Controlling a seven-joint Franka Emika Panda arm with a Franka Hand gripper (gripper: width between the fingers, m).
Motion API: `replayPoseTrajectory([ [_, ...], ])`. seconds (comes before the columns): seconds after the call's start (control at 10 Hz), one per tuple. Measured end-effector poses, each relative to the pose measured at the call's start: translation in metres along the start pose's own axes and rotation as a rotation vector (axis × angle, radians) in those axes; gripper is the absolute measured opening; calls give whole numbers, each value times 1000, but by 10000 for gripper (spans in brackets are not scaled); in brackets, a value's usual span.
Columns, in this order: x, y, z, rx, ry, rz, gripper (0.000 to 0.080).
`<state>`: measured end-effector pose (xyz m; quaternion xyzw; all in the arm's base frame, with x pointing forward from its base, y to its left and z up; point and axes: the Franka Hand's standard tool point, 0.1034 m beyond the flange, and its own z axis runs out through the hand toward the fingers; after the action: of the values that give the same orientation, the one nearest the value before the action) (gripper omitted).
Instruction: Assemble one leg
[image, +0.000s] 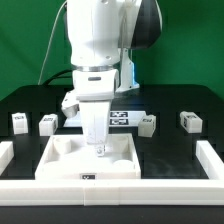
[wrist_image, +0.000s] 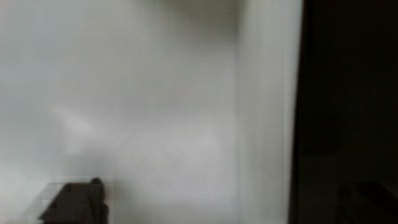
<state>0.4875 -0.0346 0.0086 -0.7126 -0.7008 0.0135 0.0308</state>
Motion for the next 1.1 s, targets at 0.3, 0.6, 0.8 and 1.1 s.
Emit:
replayPoseTrajectory([
  [0.3, 0, -1, 2, 3, 1, 1, 563],
  [0.6, 0, -1, 2, 4, 1, 1, 106],
  [0.8, 0, 1, 1, -5, 1, 1, 60],
  [1.1, 0, 1, 1, -7, 1, 1, 60],
])
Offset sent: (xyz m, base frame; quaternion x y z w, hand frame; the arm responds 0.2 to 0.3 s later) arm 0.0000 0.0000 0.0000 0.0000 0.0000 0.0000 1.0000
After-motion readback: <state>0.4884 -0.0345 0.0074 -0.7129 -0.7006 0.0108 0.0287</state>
